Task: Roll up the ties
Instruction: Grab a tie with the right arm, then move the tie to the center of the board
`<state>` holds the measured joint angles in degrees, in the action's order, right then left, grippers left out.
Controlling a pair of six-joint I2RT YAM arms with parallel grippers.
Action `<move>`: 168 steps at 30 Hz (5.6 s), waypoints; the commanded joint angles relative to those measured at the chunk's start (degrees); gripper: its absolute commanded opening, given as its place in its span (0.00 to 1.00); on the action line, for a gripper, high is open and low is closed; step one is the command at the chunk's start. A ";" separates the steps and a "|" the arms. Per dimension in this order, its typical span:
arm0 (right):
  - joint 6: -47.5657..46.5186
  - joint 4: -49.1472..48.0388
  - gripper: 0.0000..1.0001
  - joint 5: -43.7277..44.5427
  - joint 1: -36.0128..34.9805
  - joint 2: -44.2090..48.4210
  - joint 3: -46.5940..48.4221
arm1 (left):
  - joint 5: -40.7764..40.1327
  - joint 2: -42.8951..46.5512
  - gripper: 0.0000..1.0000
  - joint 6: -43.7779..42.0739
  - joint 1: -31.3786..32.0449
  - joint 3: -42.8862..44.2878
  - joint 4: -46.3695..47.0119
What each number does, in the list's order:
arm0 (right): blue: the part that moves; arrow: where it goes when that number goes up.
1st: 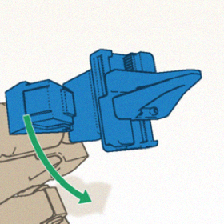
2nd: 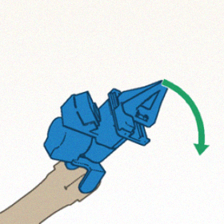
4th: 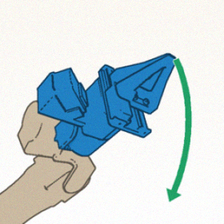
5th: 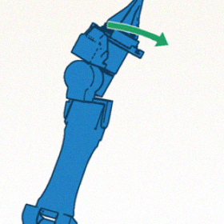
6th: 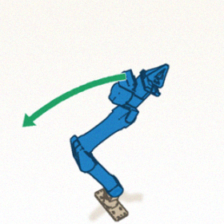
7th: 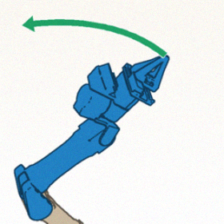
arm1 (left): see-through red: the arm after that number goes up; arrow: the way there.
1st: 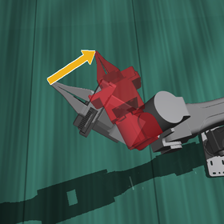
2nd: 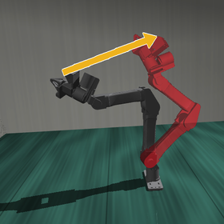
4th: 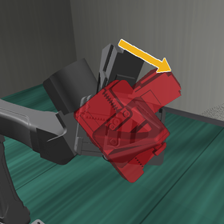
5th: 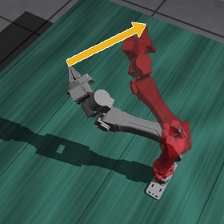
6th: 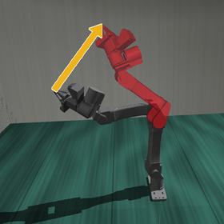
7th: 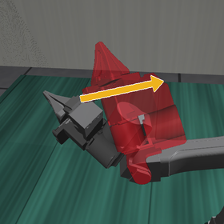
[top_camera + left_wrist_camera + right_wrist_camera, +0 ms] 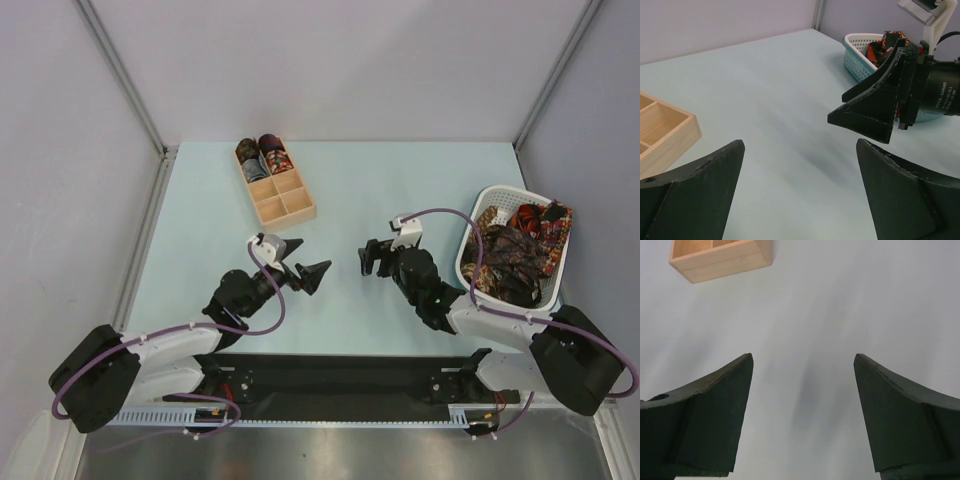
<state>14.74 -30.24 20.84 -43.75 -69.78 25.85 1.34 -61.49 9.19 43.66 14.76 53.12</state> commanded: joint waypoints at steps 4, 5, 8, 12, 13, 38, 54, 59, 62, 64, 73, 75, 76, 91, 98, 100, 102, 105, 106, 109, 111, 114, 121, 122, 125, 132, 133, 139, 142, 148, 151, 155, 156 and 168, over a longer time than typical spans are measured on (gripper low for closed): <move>1.34 -0.18 0.90 2.01 0.42 2.27 0.70 | -2.31 -0.12 1.00 1.09 0.11 2.20 1.02; 1.52 0.52 0.90 2.27 0.42 2.54 0.78 | -2.31 -0.38 1.00 1.09 0.20 2.20 1.02; 4.23 6.92 0.90 7.26 0.50 3.42 2.10 | -1.96 -0.47 1.00 1.01 0.20 2.37 1.02; 10.37 21.51 0.90 18.42 2.34 7.02 8.49 | -2.05 -0.12 1.00 1.00 0.20 2.20 0.93; 11.87 28.41 0.90 18.62 3.31 9.55 9.74 | -1.96 -0.12 1.00 1.00 0.20 2.20 1.02; 35.97 46.77 0.99 -8.29 60.18 1.95 16.25 | -0.39 -0.73 1.00 0.83 0.20 3.08 -0.13; 28.87 41.84 0.00 -2.03 52.11 10.07 23.10 | 0.15 -0.65 1.00 0.74 0.29 3.08 -0.04; 22.98 44.30 0.00 -4.84 44.30 15.80 28.28 | 0.06 -0.56 1.00 1.00 0.29 3.08 -0.21; 21.30 44.48 0.00 -8.08 40.07 16.78 31.97 | 0.06 -0.56 1.00 1.09 0.20 3.08 -0.13; 20.42 44.65 0.00 -9.67 37.96 16.78 36.79 | -0.11 -0.56 1.00 1.09 0.29 3.08 -0.21; 16.20 46.85 0.00 -11.79 19.35 12.74 48.25 | -6.34 1.11 1.00 3.02 0.20 2.02 -1.00; 14.35 46.06 0.00 -11.18 15.82 11.43 47.81 | -10.03 1.99 1.00 4.78 0.20 1.76 -2.49; 13.04 46.06 0.00 -11.61 12.93 10.81 47.63 | -14.22 2.43 1.00 5.31 0.20 1.85 -3.54; 7.48 41.92 0.87 -12.40 4.45 11.60 29.01 | -27.98 4.81 1.00 9.71 0.20 3.60 -14.01; 7.94 44.22 0.78 -17.76 9.56 3.17 26.10 | -27.89 4.19 1.00 9.79 0.20 4.57 -15.42; 7.49 43.43 0.76 -19.25 9.47 -0.70 26.18 | -28.59 4.19 1.00 10.06 0.20 4.83 -16.29; 7.23 42.38 0.76 -20.22 9.03 -4.47 26.62 | -28.85 4.02 1.00 10.32 0.20 5.27 -16.91; 5.57 40.09 0.81 -21.90 7.63 -8.26 28.37 | -29.29 4.01 1.00 10.49 0.20 5.54 -17.53; 5.04 40.34 0.82 -21.81 7.28 -11.57 29.25 | -29.47 4.10 1.00 10.50 0.20 5.45 -17.53; 3.72 41.74 0.84 -22.68 6.92 -19.13 33.38 | -29.73 4.45 1.00 10.58 0.11 5.54 -18.05; 3.45 42.54 0.83 -22.69 6.92 -23.02 35.06 | -29.73 4.72 1.00 10.58 0.20 5.71 -18.67; 3.45 41.85 0.80 -22.52 5.87 -26.37 34.54 | -28.68 5.68 1.00 10.23 0.20 6.50 -21.30; 4.33 38.76 0.62 -23.73 5.25 -25.05 29.09 | -27.63 7.88 1.00 9.88 0.20 6.15 -22.71; 4.16 38.76 0.62 -24.26 4.99 -25.40 29.17 | -27.36 7.71 1.00 9.71 0.20 6.33 -22.71; 3.98 38.94 0.49 -24.79 4.02 -27.69 29.44 | -26.04 7.00 1.00 9.00 0.11 6.85 -22.89; 3.71 42.89 0.00 -21.74 6.30 -24.63 30.76 | -22.71 6.39 1.00 6.63 0.29 7.82 -24.12; 3.80 45.94 0.00 -19.11 6.91 -21.92 31.63 | -22.35 6.65 1.00 6.37 0.29 7.74 -24.12; 6.61 55.29 0.00 -7.66 15.96 -14.44 36.47 | -19.46 4.20 1.00 5.31 0.37 9.31 -25.09; 6.35 54.41 0.00 -6.70 18.96 -12.49 37.43 | -16.90 -0.44 1.00 3.30 1.24 13.77 -28.85; 5.04 56.43 0.00 0.35 22.30 -13.98 42.26 | -15.14 -7.23 1.00 -0.22 3.80 19.23 -32.64; 3.81 58.18 0.00 -6.93 24.58 -14.25 45.78 | -14.44 -10.39 1.00 -2.77 5.47 22.31 -35.09; 4.42 60.38 0.00 -13.45 25.64 -13.81 47.63 | -16.02 -14.52 1.00 -5.23 7.84 26.96 -40.89; 4.50 60.56 0.00 -14.50 25.73 -13.63 47.54 | -16.02 -15.31 1.00 -4.71 8.28 28.11 -44.65; 5.21 59.86 0.00 -18.82 28.71 -11.61 46.84 | -17.51 -28.93 0.91 15.23 8.90 37.35 -69.98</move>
<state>19.73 29.78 3.84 -15.68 -84.03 71.42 -14.90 -86.54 18.13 52.23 49.47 -8.62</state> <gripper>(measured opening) 0.022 0.939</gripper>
